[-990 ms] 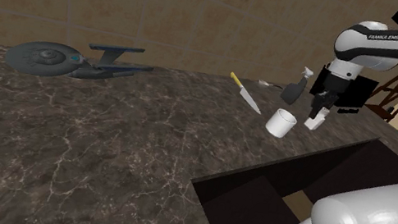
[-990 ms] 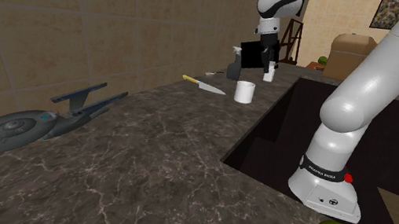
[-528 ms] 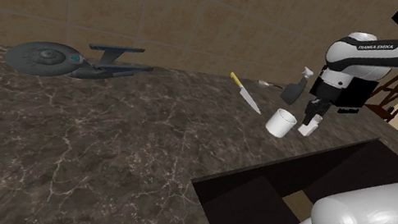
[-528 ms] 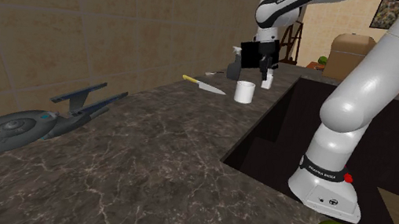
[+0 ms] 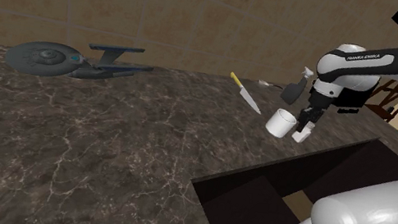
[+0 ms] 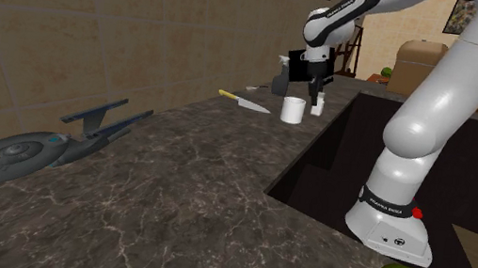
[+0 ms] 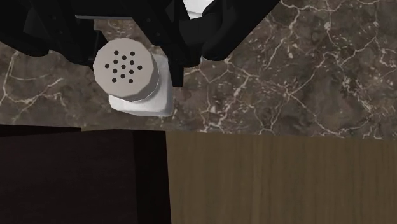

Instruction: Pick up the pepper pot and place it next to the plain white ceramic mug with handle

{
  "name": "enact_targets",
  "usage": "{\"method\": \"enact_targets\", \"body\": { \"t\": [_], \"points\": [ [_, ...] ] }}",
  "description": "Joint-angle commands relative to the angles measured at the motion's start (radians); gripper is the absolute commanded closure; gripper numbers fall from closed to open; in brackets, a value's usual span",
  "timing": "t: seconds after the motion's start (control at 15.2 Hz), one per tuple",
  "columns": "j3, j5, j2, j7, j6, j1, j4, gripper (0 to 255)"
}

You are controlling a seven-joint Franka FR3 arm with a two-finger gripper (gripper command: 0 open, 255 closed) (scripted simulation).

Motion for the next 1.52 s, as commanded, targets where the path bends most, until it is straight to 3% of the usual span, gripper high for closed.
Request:
{"method": "enact_targets", "body": {
  "t": [0.0, 0.73, 1.19, 1.25, 1.45],
  "points": [
    [-0.002, 0.001, 0.012, 0.003, 0.031, 0.000, -0.019, 255],
    [-0.016, 0.011, 0.094, 0.005, 0.184, -0.001, -0.092, 255],
    [-0.016, 0.011, 0.094, 0.005, 0.184, -0.001, -0.092, 255],
    [-0.016, 0.011, 0.094, 0.005, 0.184, -0.001, -0.092, 0],
    [-0.016, 0.011, 0.094, 0.005, 0.184, -0.001, -0.092, 0]
  ]
}}
